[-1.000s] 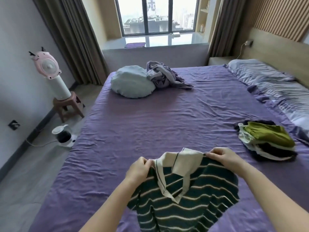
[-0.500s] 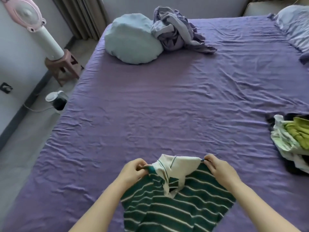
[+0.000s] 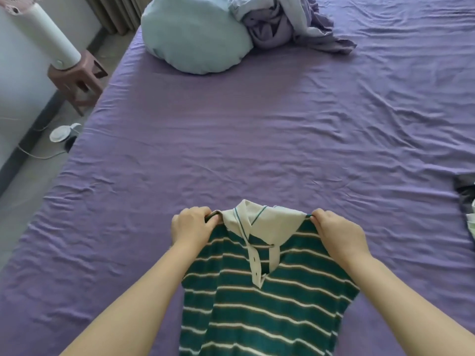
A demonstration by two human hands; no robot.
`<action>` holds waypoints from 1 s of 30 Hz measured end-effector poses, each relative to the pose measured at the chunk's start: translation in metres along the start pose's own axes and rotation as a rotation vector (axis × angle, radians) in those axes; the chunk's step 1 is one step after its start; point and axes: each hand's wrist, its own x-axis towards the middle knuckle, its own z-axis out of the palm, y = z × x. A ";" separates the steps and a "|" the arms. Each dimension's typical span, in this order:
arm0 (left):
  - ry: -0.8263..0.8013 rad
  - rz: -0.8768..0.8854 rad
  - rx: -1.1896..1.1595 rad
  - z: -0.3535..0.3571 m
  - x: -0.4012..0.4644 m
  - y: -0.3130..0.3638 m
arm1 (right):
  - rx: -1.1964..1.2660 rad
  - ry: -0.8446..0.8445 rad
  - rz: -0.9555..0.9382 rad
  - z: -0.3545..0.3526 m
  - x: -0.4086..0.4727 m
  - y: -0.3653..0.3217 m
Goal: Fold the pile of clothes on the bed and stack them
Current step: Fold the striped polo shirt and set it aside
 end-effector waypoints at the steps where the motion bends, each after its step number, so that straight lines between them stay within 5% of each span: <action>1: -0.031 -0.001 0.000 0.008 0.009 0.001 | -0.021 -0.021 0.011 0.007 0.005 0.001; 5: -0.205 -0.042 0.004 0.037 0.027 0.012 | -0.068 -0.165 0.068 0.034 0.015 -0.009; 10: 0.039 0.057 -0.036 0.050 0.036 0.037 | 0.154 0.031 0.086 0.037 0.028 -0.039; 16: -0.325 -0.168 -0.131 0.055 0.070 0.076 | 0.230 -0.231 0.234 0.047 0.071 -0.068; 21: -0.442 -0.139 -0.018 0.050 0.078 0.080 | 0.154 -0.204 0.176 0.044 0.067 -0.064; 27: -0.561 -0.354 -0.826 0.024 0.069 0.059 | 0.490 0.031 0.469 0.019 0.045 -0.060; 30: -0.718 -0.392 -0.935 0.011 0.058 0.050 | 0.623 0.007 0.600 0.012 0.038 -0.062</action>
